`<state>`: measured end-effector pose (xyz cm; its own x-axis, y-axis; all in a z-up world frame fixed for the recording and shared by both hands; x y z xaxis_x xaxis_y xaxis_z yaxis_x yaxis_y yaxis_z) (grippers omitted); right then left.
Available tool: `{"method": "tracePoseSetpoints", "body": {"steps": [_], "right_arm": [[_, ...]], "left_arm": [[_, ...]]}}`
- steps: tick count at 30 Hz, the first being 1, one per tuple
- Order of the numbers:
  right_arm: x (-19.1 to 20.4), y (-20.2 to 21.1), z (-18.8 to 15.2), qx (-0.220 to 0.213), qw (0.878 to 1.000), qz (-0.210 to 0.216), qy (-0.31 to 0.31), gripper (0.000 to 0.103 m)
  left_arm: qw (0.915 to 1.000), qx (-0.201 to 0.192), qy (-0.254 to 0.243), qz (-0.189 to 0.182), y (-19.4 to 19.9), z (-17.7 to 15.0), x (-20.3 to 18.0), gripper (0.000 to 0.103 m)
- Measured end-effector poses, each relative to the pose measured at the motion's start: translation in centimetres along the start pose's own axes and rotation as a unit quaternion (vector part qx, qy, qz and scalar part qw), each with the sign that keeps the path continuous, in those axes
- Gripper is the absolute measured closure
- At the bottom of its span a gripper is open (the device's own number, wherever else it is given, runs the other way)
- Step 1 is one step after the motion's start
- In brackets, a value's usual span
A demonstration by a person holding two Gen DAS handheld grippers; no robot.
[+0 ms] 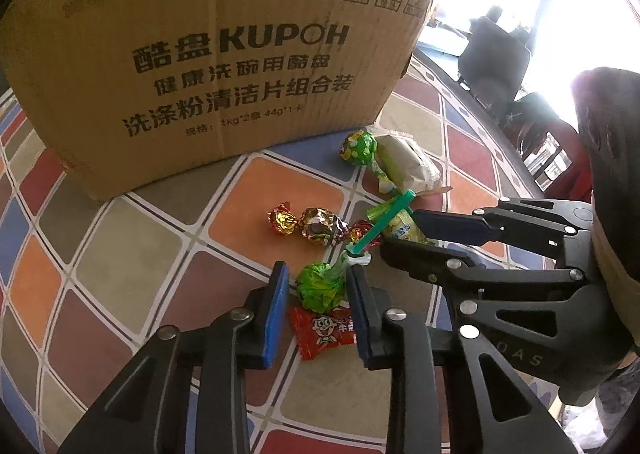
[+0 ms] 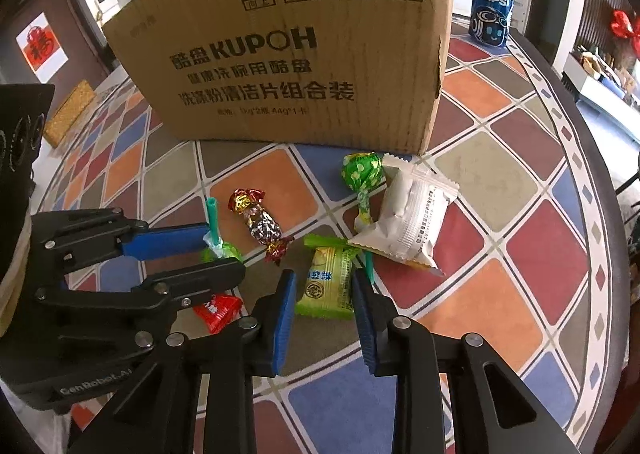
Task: Organize snacks
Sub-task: 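Grasp the green-yellow snack bag with the right gripper while the left grasps the green lollipop, then lift both items over the box and open both grippers to release them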
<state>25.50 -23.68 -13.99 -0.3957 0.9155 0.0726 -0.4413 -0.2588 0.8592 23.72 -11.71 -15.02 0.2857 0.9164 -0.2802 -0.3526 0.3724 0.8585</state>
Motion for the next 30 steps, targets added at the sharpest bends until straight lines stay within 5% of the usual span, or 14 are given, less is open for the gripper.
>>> {"method": "tracePoseSetpoints", "body": {"steps": [10, 30], "right_arm": [[-0.1, 0.5, -0.2, -0.011, 1.000, -0.004, -0.020, 0.081], [1.8, 7.2, 0.8, -0.100, 0.994, -0.017, -0.029, 0.081]], "left_arm": [[0.9999, -0.013, 0.010, 0.000, 0.8, 0.0, 0.0, 0.077], [0.9938, -0.111, 0.007, -0.001, 8.4, 0.8, -1.0, 0.077]]}}
Point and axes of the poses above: each gripper's, at about its wrist camera, not at the fingertips, and y roughly against the way its jaws point, x to its left, z to its top, the point moved 2 cm from there along -y, roughly the way its jaws point, and after that the axes turned 10 degrees about y, right-handed, at the moved point
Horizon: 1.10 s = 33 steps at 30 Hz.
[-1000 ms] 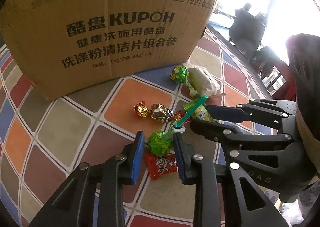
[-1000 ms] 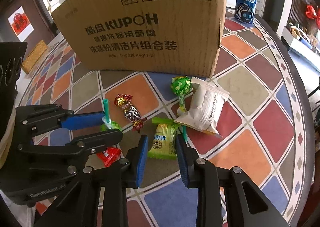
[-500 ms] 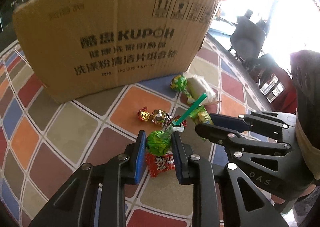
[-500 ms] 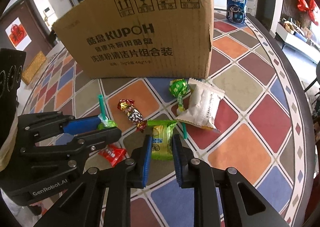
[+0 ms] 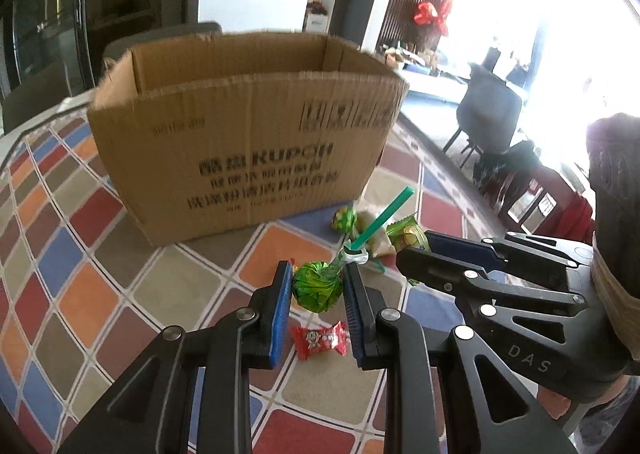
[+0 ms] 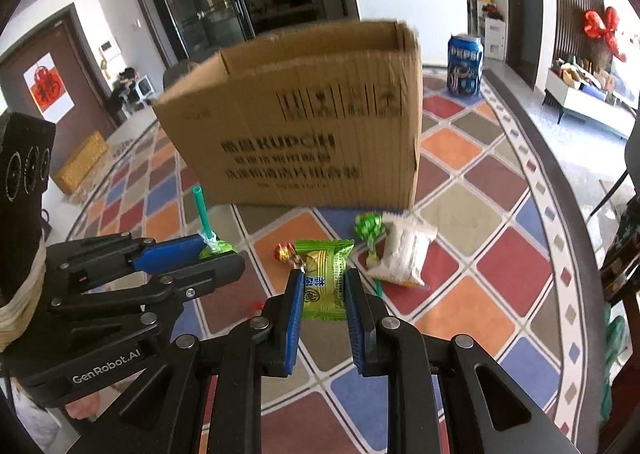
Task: Organize snacks
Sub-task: 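Lift both items over the box and open both grippers to release them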
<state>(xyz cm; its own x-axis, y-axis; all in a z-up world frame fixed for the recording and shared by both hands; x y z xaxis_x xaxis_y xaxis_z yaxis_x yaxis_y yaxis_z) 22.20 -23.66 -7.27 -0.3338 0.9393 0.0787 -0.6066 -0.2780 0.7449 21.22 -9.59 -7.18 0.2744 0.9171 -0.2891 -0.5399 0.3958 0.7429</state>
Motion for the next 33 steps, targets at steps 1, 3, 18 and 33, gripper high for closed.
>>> {"method": "tracePoseSetpoints", "body": {"steps": [1, 3, 18, 33], "right_arm": [[0.0, 0.4, 0.2, -0.006, 1.000, 0.000, 0.001, 0.081], [0.1, 1.2, 0.8, -0.018, 1.000, -0.002, 0.001, 0.081], [0.7, 4.8, 4.7, -0.089, 0.996, -0.005, 0.010, 0.081], [0.5, 6.8, 9.8, -0.142, 0.990, -0.016, 0.017, 0.081]], "left_arm": [[1.0000, -0.007, 0.000, -0.002, 0.5, 0.3, -0.1, 0.077], [0.9998, -0.018, -0.001, -0.004, 1.2, 0.6, -0.2, 0.077], [0.9957, -0.092, -0.004, -0.009, 5.5, 4.9, -0.8, 0.077], [0.9895, -0.145, 0.005, 0.002, 7.2, 9.6, 0.2, 0.077]]}}
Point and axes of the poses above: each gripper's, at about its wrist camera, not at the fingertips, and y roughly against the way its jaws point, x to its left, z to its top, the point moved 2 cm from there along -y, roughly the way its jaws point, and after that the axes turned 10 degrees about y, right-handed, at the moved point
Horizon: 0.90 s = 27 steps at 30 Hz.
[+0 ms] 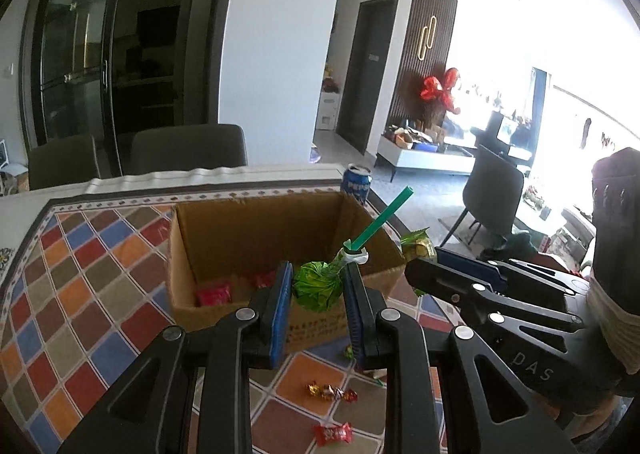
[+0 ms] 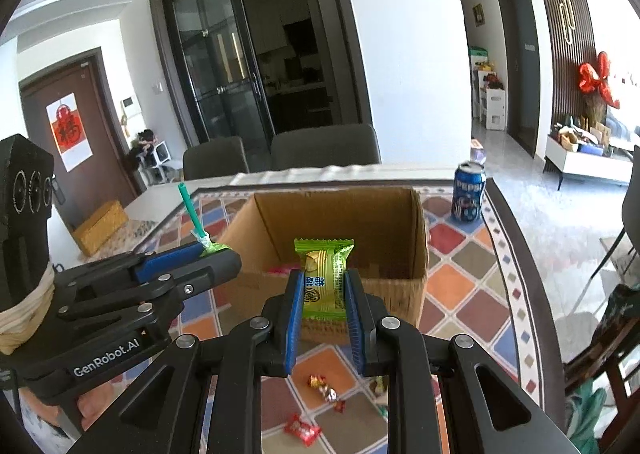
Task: Organize snacks
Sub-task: 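Lift both items over the box and open both grippers to release them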
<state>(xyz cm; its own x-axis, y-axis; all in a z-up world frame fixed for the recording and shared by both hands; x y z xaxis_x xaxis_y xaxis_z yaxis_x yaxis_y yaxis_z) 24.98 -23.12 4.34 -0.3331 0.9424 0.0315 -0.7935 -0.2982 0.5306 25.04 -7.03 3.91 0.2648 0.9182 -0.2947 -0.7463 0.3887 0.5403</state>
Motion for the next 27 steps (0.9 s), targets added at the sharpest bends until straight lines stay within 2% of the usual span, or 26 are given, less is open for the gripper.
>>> {"method": "tracePoseSetpoints", "body": {"steps": [12, 23, 27], "right_arm": [[-0.1, -1.5, 2.6, -0.009, 1.000, -0.002, 0.010, 0.081], [-1.4, -4.8, 4.2, 0.017, 1.000, -0.008, 0.007, 0.081], [-1.6, -5.7, 4.4, 0.026, 0.999, -0.015, 0.011, 0.081]], "left_arm": [[0.9999, -0.004, 0.002, 0.015, -1.7, 2.5, 1.1, 0.077], [0.9991, 0.021, 0.006, 0.035, -4.9, 4.0, 2.3, 0.077], [0.9981, 0.030, 0.002, 0.053, -6.1, 4.6, 2.6, 0.075]]}}
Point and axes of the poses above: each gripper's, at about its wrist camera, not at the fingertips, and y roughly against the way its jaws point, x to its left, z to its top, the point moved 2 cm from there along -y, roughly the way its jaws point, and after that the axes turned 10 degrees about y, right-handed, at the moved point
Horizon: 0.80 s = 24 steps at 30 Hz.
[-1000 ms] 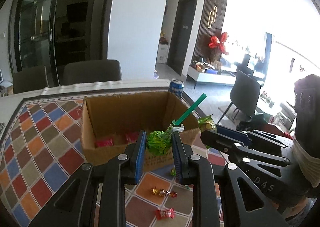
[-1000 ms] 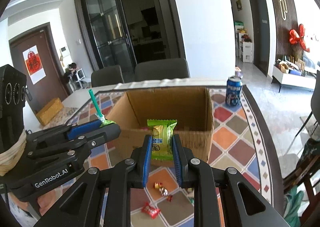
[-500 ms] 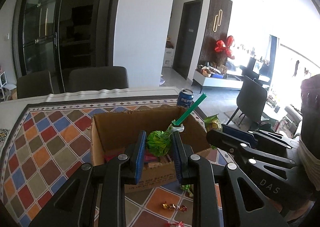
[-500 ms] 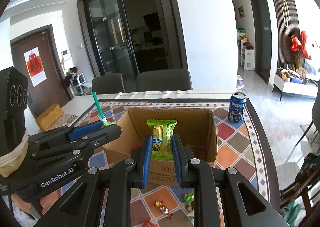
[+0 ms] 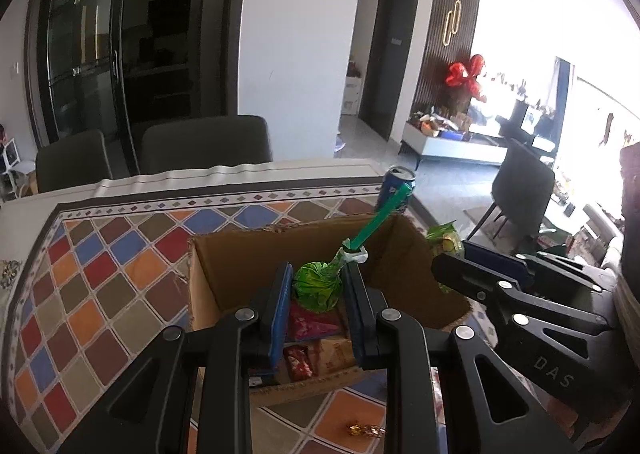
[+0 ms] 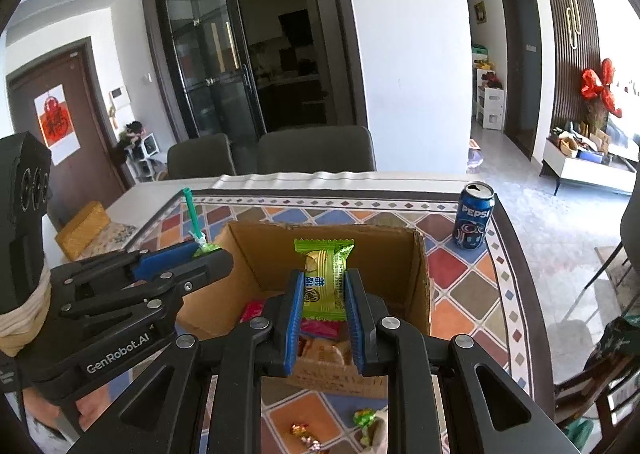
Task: Organize snacks
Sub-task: 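Lift both items over the box and open both grippers to release them, then withdraw both grippers from the box toward the remaining snacks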
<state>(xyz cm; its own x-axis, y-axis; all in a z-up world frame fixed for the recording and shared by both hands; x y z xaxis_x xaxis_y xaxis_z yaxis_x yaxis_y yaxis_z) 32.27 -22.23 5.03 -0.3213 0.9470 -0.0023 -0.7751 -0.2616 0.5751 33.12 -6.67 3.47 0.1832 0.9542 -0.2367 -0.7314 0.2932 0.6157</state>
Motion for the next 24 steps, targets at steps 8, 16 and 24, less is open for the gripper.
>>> {"method": "tracePoseSetpoints", "body": {"steps": [8, 16, 24], "right_arm": [[-0.8, -0.3, -0.2, 0.005, 0.999, -0.028, -0.014, 0.061], [-1.2, 1.7, -1.6, 0.005, 0.999, -0.028, -0.027, 0.061], [-1.5, 3.5, -3.8, 0.013, 0.999, -0.037, -0.030, 0.061]], "left_arm": [[0.9993, -0.019, -0.013, 0.031, 1.2, -0.4, -0.1, 0.056], [0.9992, -0.019, -0.017, 0.032, 3.1, -2.1, -1.3, 0.049], [0.9995, -0.001, -0.023, 0.023, 3.5, -4.9, -2.7, 0.049]]}}
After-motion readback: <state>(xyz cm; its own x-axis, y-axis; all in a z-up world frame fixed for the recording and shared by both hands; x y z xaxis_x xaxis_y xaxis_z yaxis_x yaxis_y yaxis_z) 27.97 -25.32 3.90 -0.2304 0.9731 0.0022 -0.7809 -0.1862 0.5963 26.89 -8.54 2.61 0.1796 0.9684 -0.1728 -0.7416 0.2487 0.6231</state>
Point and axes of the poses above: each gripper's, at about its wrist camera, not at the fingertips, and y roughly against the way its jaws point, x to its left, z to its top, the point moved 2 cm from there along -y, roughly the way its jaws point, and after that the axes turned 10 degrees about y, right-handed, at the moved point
